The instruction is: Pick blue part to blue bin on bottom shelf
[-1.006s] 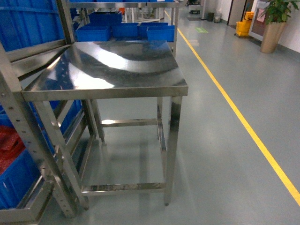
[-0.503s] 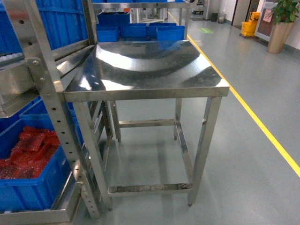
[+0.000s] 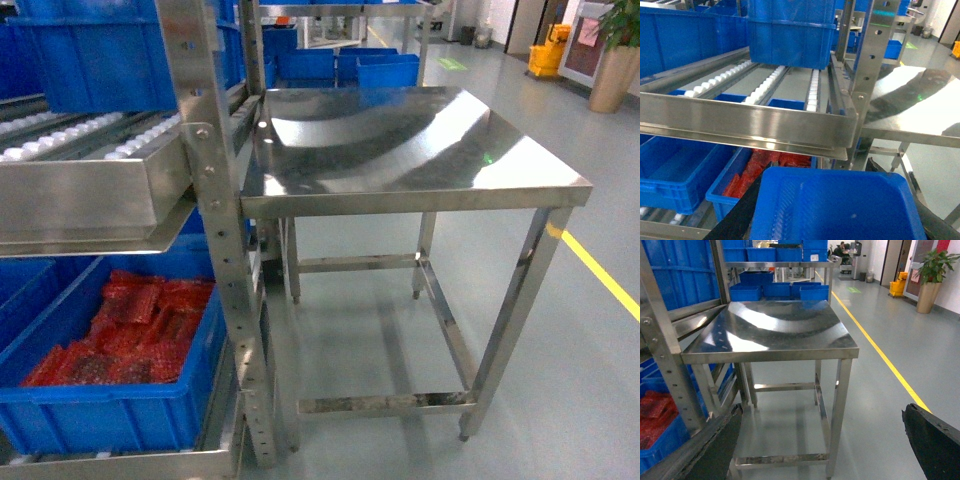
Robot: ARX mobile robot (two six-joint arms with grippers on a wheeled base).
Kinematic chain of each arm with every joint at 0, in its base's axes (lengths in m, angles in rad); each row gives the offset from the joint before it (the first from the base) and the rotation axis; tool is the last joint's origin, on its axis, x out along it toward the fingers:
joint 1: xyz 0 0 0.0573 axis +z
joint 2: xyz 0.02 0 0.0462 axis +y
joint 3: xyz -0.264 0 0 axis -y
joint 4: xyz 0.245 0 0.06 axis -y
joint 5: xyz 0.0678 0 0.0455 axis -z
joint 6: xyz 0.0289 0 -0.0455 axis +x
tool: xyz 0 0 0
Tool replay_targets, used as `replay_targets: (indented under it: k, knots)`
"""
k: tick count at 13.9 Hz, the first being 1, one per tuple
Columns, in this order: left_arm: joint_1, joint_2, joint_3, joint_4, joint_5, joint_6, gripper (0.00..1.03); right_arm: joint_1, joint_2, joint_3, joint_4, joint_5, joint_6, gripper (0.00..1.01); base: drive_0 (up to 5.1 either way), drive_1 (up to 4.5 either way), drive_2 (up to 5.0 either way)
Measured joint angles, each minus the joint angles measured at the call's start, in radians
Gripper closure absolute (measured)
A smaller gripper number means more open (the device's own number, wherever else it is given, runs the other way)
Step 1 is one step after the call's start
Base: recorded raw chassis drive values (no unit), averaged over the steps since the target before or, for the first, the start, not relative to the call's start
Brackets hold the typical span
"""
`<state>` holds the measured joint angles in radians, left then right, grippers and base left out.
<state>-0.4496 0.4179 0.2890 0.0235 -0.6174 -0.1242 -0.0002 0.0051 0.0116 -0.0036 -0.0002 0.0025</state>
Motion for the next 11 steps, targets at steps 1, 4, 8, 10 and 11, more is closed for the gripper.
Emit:
replay_targets:
  k: [1, 4, 8, 10, 11]
  knots:
    - [0.000, 0.002, 0.000, -0.001, 0.000, 0.000, 0.60, 0.000, 0.000, 0.000, -0.002, 0.000, 0.000, 0.03, -5.0, 2.40, 2.4]
    - [0.000, 0.001, 0.000, -0.001, 0.000, 0.000, 0.60, 0.000, 0.000, 0.000, -0.001, 0.000, 0.000, 0.03, -5.0, 2.36, 2.4]
    - [0.001, 0.002, 0.000, -0.003, 0.000, 0.000, 0.60, 0.000, 0.000, 0.000, 0.003, 0.000, 0.000, 0.03, -5.0, 2.40, 2.4]
    - [0.001, 0.001, 0.000, -0.001, 0.000, 0.000, 0.60, 0.000, 0.000, 0.000, 0.000, 0.000, 0.000, 0.03, -5.0, 2.45, 2.5]
    - [0.001, 0.001, 0.000, 0.001, 0.000, 0.000, 0.60, 0.000, 0.000, 0.000, -0.001, 0.000, 0.000, 0.03, -4.9, 2.50, 2.5]
